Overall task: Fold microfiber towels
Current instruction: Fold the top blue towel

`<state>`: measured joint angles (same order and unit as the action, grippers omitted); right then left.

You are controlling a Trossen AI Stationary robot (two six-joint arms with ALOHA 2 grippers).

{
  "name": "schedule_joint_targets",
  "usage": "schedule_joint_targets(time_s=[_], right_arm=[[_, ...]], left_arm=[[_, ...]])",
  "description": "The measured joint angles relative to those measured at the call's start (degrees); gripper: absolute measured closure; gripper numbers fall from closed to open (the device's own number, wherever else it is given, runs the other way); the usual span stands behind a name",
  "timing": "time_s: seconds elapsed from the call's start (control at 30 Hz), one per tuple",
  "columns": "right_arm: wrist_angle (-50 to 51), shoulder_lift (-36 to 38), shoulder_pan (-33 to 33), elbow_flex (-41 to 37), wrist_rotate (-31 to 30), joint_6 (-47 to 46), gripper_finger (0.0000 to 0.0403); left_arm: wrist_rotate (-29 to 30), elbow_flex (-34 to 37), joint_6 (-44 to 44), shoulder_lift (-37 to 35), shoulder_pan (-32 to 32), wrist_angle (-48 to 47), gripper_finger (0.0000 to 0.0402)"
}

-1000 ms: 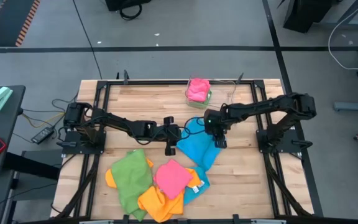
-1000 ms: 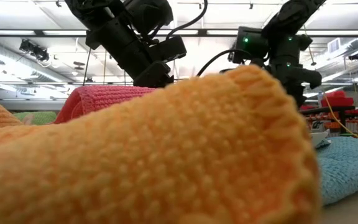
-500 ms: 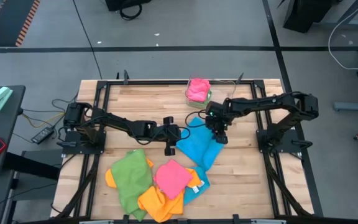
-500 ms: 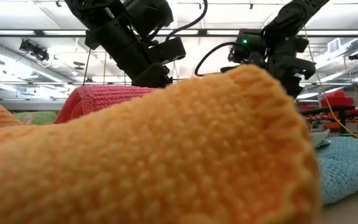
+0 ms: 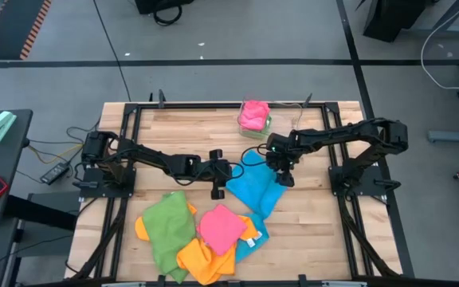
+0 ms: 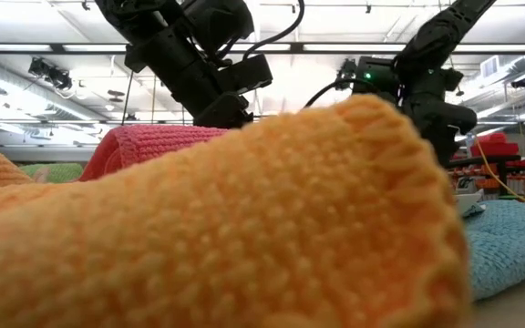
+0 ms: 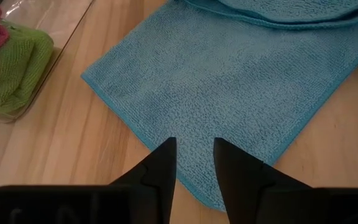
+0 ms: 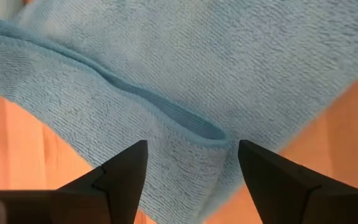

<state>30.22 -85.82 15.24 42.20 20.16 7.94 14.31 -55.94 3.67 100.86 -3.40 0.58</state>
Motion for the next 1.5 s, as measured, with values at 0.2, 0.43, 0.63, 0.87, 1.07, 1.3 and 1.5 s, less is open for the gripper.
schedule_joint_targets(time_s=[0.2, 0.43, 0.63, 0.87, 1.07, 1.3, 1.5], right_arm=[[-2.45, -0.04, -0.14, -1.20, 0.90, -0.48, 0.0190], [-4.21, -0.04, -0.07, -1.20, 0.92, -1.77, 0.0262], [-2.73, -0.07, -0.06, -1.20, 0.92, -2.77, 0.0343], [-2.71, -0.06, -0.03, -0.63, 2.33, -5.08, 0.0394], [-2.64, 0.11, 0.01, 0.41, 2.50, -7.31, 0.0394], [-2.67, 0.11, 0.01, 1.96, 4.58, -7.93, 0.0394], [-2.66, 0.11, 0.81, 3.89, 4.60, -7.95, 0.0394]], left_arm=[[0.00, 0.00, -0.01, 0.00, 0.00, 0.00, 0.0288], [0.00, 0.00, -0.01, 0.00, 0.00, 0.02, 0.0284], [0.00, 0.00, 0.01, 0.00, 0.00, 0.00, 0.0289], [0.01, 0.00, 0.00, 0.00, 0.00, 0.02, 0.0283], [0.01, 0.00, 0.01, 0.00, 0.00, 0.00, 0.0288], [0.00, 0.00, 0.01, 0.00, 0.00, 0.00, 0.0285], [0.00, 0.00, 0.01, 0.00, 0.00, -0.02, 0.0285]])
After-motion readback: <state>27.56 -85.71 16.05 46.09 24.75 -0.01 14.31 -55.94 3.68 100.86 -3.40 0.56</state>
